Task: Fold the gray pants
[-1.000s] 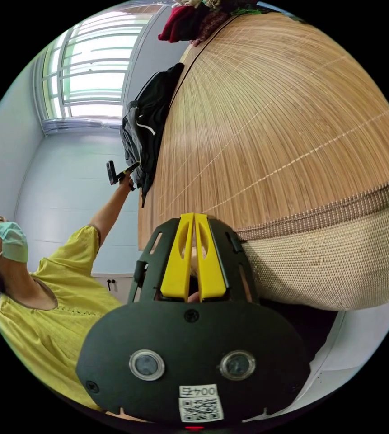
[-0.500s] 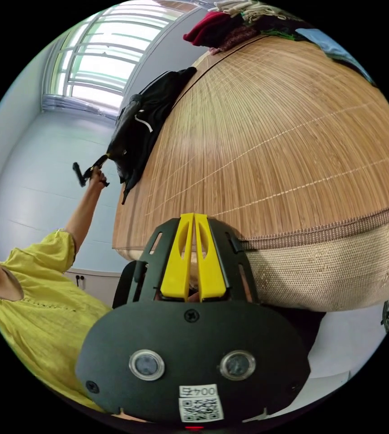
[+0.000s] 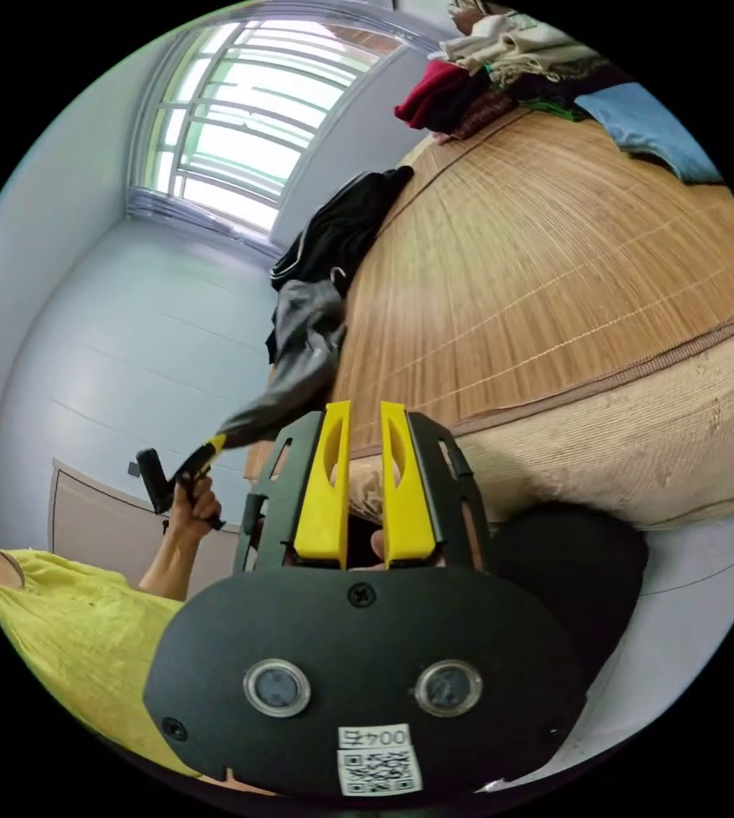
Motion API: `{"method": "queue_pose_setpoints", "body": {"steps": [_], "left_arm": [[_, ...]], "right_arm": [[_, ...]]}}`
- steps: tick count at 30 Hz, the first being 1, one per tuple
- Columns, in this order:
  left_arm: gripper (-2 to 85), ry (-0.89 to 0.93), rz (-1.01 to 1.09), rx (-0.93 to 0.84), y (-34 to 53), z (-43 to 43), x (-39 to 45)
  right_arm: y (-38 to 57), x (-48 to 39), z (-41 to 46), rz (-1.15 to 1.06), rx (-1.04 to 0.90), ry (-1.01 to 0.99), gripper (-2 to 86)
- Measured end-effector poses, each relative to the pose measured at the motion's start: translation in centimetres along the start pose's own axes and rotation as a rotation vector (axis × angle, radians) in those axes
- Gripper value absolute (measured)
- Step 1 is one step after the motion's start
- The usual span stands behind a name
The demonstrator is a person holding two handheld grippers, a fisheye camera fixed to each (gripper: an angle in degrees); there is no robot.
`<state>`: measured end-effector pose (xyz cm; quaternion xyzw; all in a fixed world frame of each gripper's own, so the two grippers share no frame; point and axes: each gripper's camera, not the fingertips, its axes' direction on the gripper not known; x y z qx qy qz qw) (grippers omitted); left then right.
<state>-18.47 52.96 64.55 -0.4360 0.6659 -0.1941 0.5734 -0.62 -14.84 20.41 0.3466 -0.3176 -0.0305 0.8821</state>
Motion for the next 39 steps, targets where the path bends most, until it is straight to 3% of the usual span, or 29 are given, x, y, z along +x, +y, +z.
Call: {"method": "queue_pose_setpoints", "body": {"steps": [3,7,13,18,21,25,32,36,39], "left_arm": [[0.7,0.097,-0.085,-0.009,6.1,-1.1,-0.3],[0.7,0.127,-0.074,-0.010,10.6,-4.1,-0.5],[1.0,0.127,-0.064,0.078,13.1,-8.7,-1.6],[1.2,0.141,-0.077,0.100,14.8,-10.4,-3.1],[1.2,0.155,-0.092,0.105,15.9,-10.9,-3.9],[1.6,0.159,-0.077,0.091,16.6,-11.6,-4.2],[4.1,0.106,-0.111,0.071,16.9,-13.5,-5.8],[12.1,0.135,-0.112,0.059,13.3,-15.8,-6.4],[18.0,0.167,0.016,0.015,8.6,-15.0,-3.2]], "right_arm": [[1.2,-2.5,-0.7,-0.080,0.031,0.008,6.7],[0.8,-3.8,1.1,-0.064,-0.159,-0.134,7.6],[-1.3,-0.8,6.0,0.160,-0.295,-0.367,21.3],[-2.3,-0.4,10.6,0.254,-0.389,-0.418,23.8],[-3.0,-0.9,12.9,0.284,-0.401,-0.509,21.1],[-4.0,0.7,13.2,0.380,-0.252,-0.705,1.6],[-7.5,-5.3,6.0,-0.006,-0.183,-0.410,-0.3],[-7.1,-10.4,2.2,-0.295,-0.215,-0.212,-0.4],[-5.6,-11.6,1.4,-0.333,-0.247,-0.213,-0.4]]}}
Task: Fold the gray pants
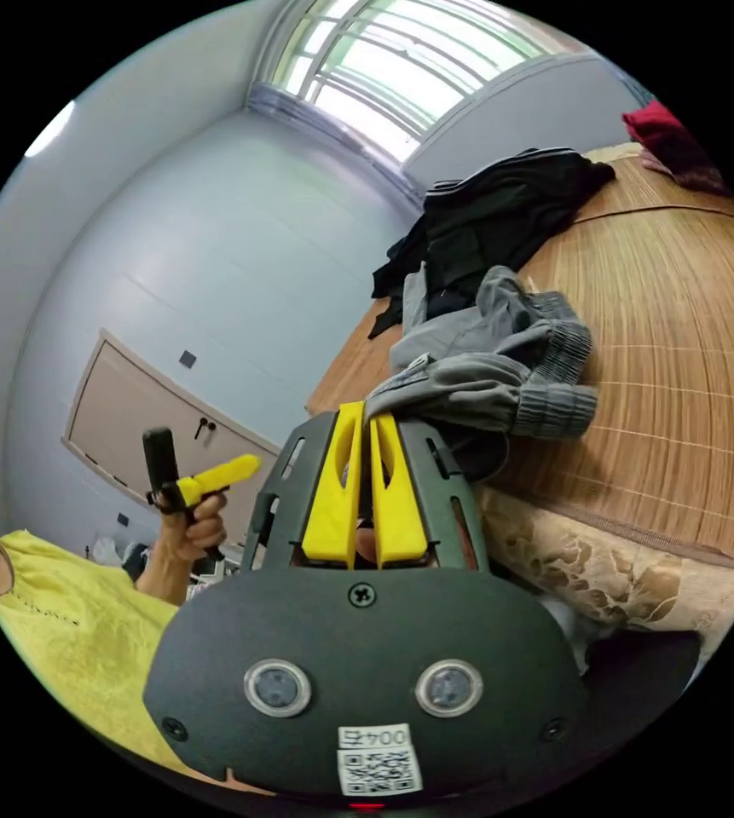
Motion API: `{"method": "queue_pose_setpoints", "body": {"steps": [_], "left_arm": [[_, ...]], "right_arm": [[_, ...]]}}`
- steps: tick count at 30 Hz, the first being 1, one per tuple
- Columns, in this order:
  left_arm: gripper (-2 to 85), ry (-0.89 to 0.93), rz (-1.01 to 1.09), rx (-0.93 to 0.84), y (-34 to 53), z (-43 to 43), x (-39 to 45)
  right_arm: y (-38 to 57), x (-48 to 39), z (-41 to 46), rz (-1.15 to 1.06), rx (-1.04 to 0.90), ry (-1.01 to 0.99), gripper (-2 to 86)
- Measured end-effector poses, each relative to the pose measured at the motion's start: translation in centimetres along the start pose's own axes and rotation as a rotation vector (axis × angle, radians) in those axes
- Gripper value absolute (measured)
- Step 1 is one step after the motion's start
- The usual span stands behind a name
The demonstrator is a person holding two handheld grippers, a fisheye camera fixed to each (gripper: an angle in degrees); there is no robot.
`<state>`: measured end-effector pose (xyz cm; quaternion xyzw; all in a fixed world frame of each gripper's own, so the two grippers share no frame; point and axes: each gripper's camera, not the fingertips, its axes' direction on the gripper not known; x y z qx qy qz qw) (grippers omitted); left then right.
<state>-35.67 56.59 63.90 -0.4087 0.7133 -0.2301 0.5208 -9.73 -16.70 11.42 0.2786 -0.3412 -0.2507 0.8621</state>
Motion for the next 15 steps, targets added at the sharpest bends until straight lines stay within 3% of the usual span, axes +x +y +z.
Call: {"method": "queue_pose_setpoints", "body": {"steps": [5,8,9,11,15], "left_arm": [[22.1,-0.163,0.280,-0.266,-2.7,8.8,5.6],[14.8,-0.474,0.433,-0.348,-1.6,13.7,7.9],[7.5,-0.625,0.457,-0.307,-1.1,14.3,8.3],[4.6,-0.579,0.457,-0.283,-1.2,13.8,8.1],[2.1,-0.293,0.181,-0.133,-1.8,8.2,2.6]], "right_arm": [[1.6,-0.1,-0.2,0.056,-0.036,-0.083,-0.1],[1.6,-0.2,-0.4,0.049,-0.106,-0.055,0.5],[1.7,-0.1,-0.9,0.044,-0.111,-0.041,1.2],[1.8,0.9,-2.0,0.090,-0.093,-0.083,2.8],[2.8,3.4,-6.2,0.082,0.011,-0.319,7.6]]}}
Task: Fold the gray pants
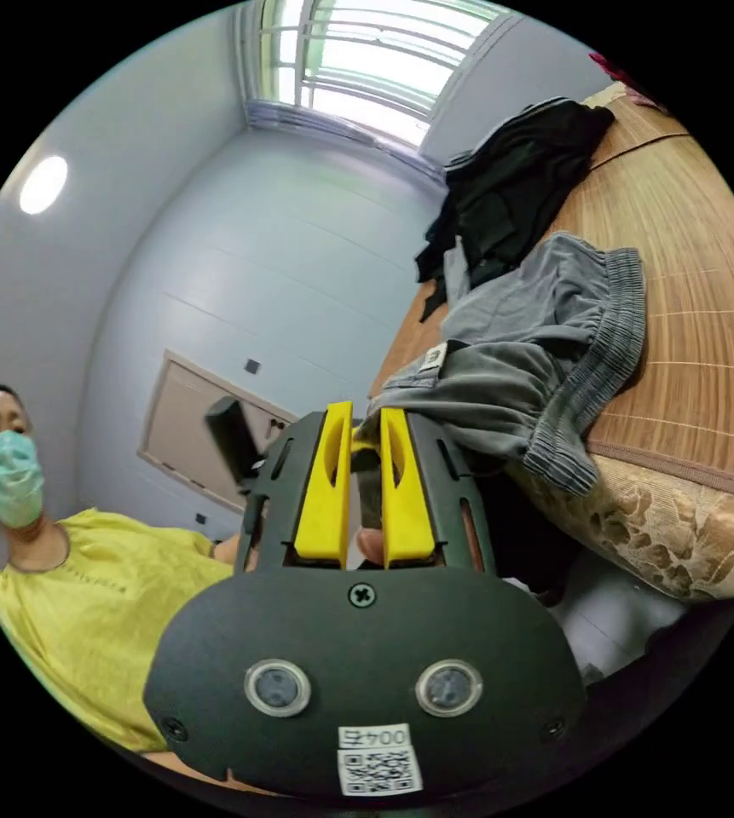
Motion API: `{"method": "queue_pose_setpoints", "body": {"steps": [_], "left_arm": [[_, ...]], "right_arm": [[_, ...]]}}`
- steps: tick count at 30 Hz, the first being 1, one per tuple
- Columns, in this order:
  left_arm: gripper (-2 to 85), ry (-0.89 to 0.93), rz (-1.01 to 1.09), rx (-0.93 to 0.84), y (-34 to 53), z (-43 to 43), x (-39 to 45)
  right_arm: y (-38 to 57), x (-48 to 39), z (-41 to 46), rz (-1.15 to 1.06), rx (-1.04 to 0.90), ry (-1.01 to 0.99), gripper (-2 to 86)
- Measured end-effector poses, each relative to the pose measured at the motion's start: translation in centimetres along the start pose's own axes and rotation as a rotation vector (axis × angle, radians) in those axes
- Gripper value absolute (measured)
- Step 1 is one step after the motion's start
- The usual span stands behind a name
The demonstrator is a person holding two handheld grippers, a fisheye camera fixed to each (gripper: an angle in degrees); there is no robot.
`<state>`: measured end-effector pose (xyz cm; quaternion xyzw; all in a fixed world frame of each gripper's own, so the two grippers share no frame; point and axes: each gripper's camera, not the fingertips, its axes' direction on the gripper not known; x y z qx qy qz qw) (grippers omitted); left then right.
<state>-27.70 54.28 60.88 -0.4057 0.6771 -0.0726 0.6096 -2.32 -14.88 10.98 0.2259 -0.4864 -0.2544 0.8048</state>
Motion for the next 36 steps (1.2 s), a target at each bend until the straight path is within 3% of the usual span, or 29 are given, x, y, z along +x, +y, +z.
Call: {"method": "queue_pose_setpoints", "body": {"steps": [4,11,18,25,29,32,36], "left_arm": [[1.1,0.305,-0.323,0.125,3.8,-1.6,-9.1],[0.8,0.427,-0.463,0.135,8.0,-2.0,-15.2],[0.8,0.495,-0.500,0.158,9.3,-3.0,-16.6],[1.2,0.513,-0.480,0.193,8.7,-5.3,-16.5],[2.1,0.435,-0.474,0.203,8.2,-7.5,-16.4],[3.6,0.265,-0.369,0.216,7.3,-10.7,-14.8],[7.9,0.053,-0.139,0.227,3.8,-15.2,-9.7]], "right_arm": [[1.6,1.8,-3.4,0.070,0.083,-0.009,18.8],[2.5,3.3,-3.0,0.146,0.024,0.144,26.0],[3.8,7.2,-0.7,0.369,-0.047,0.025,25.5],[4.0,6.2,-1.2,0.407,-0.094,-0.092,14.7],[4.1,2.6,-4.4,0.339,0.007,-0.027,2.9],[3.2,-0.7,-7.3,0.258,0.060,-0.008,1.0],[1.6,-4.9,-8.3,0.162,-0.038,0.148,0.1]]}}
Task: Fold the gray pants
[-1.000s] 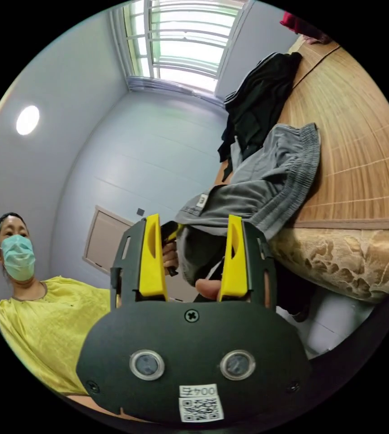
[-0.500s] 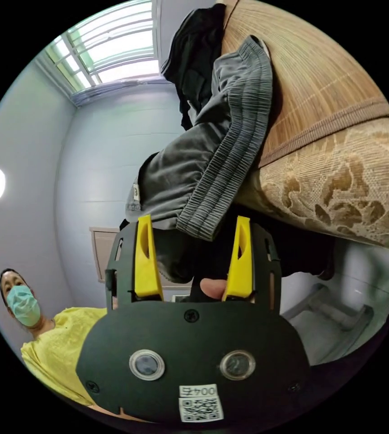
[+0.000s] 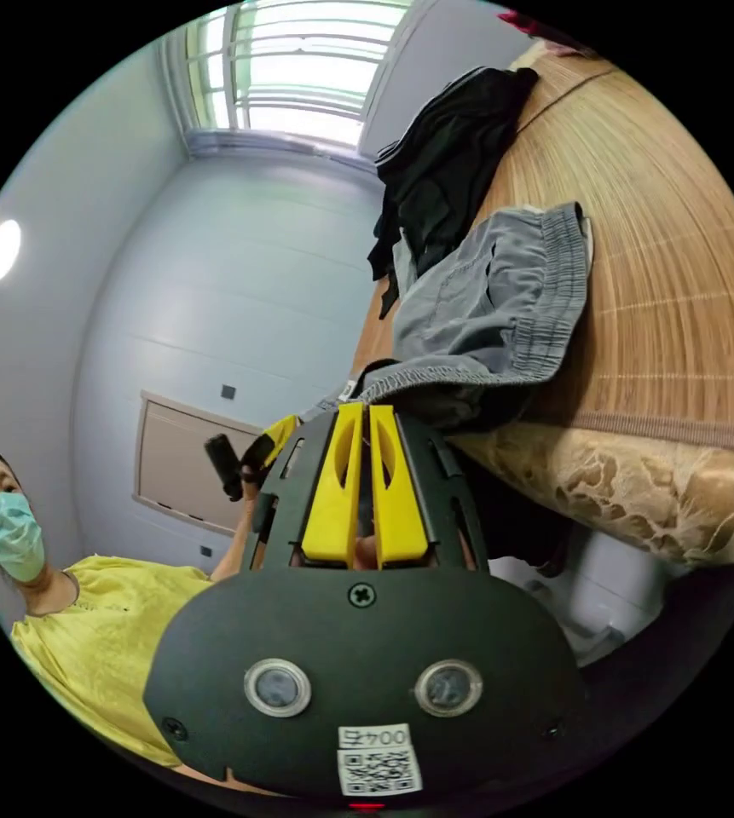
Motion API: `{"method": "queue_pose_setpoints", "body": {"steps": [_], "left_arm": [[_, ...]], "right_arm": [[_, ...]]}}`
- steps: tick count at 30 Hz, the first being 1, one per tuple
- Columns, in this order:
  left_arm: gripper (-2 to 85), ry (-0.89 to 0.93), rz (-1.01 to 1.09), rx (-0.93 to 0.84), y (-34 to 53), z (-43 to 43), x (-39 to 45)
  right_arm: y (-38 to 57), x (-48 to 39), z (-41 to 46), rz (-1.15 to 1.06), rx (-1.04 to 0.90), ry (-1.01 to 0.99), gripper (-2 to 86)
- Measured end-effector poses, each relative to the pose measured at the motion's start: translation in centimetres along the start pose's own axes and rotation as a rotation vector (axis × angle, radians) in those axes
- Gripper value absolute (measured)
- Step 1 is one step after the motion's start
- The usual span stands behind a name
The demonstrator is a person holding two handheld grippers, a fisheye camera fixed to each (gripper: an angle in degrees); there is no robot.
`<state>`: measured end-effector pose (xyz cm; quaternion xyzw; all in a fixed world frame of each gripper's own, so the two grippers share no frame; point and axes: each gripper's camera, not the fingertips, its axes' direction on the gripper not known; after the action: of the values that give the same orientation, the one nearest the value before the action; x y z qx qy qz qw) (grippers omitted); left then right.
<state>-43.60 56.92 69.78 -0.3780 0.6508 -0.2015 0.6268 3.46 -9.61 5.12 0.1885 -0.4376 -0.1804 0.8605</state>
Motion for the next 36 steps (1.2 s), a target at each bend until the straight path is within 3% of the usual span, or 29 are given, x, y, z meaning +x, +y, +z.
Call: {"method": "queue_pose_setpoints", "body": {"steps": [5,10,12,14,18,22,24,29,36], "left_arm": [[14.2,-0.144,0.333,-0.040,-4.2,0.8,8.4],[20.3,-0.344,0.599,-0.260,-6.6,8.4,14.5],[17.6,-0.403,0.601,-0.276,-7.4,9.9,14.7],[7.8,-0.480,0.552,-0.209,-8.2,9.4,13.9],[4.1,-0.231,0.342,-0.146,-11.7,3.8,9.3],[3.4,-0.124,0.250,-0.045,-15.6,-3.5,5.6],[3.3,-0.075,0.249,-0.044,-17.4,-5.4,4.7],[3.2,0.020,0.306,-0.122,-20.5,-6.9,3.9],[3.6,0.075,0.484,-0.210,-21.5,-7.2,5.5]], "right_arm": [[0.0,-4.0,0.2,-0.034,-0.055,-0.009,-0.1],[0.7,-11.7,1.0,-0.161,-0.172,0.051,0.5],[1.4,-13.9,1.2,-0.189,-0.200,0.074,1.1],[2.4,-15.9,1.1,-0.229,-0.219,0.142,2.0],[5.7,-20.3,-2.8,-0.391,-0.136,0.132,6.8],[8.9,-23.2,-5.3,-0.460,-0.062,0.475,21.8],[10.1,-24.3,-4.9,-0.479,-0.082,0.538,24.9],[12.8,-30.8,-1.8,-0.641,-0.119,0.584,25.2],[14.7,-43.5,5.7,-1.084,-0.339,0.819,21.5]]}}
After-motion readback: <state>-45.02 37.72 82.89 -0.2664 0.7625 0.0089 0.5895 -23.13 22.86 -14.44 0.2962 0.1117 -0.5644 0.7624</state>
